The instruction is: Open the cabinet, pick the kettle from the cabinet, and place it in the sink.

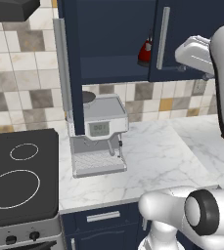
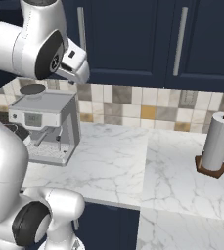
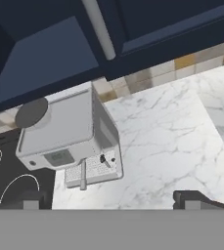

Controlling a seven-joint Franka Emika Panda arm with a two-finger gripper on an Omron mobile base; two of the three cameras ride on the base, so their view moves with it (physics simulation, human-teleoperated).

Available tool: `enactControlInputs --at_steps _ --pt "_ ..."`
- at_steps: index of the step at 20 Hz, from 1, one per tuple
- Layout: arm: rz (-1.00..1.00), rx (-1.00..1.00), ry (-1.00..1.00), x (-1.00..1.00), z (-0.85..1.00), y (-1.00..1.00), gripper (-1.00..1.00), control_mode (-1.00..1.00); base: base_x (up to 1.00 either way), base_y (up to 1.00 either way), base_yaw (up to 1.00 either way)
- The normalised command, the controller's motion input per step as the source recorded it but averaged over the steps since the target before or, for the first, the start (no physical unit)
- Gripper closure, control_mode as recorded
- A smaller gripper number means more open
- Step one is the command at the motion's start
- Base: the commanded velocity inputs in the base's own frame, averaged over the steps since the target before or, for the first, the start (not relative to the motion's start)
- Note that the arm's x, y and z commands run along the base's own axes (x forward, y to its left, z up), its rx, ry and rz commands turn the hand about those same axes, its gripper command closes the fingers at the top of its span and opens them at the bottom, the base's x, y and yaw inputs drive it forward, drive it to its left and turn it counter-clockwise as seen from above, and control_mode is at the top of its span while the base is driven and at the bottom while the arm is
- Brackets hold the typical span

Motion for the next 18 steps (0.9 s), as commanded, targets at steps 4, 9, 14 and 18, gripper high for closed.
enactControlInputs --at_steps 4,9,14,18 --pt "-0.03 0.00 -0.01 0.23 -0.02 -0.05 -1.00 -1.00 0.00 0.00 0.00" --pt "-0.02 0.00 -0.03 0.32 0.00 0.00 -1.00 -1.00 0.00 0.00 0.00" --pt "0.00 0.00 -0.06 0.33 -0.01 0.00 -1.00 -1.00 0.00 0.00 0.00" --pt "0.00 0.00 -0.07 0.33 -0.01 0.00 -1.00 -1.00 0.00 0.00 0.00"
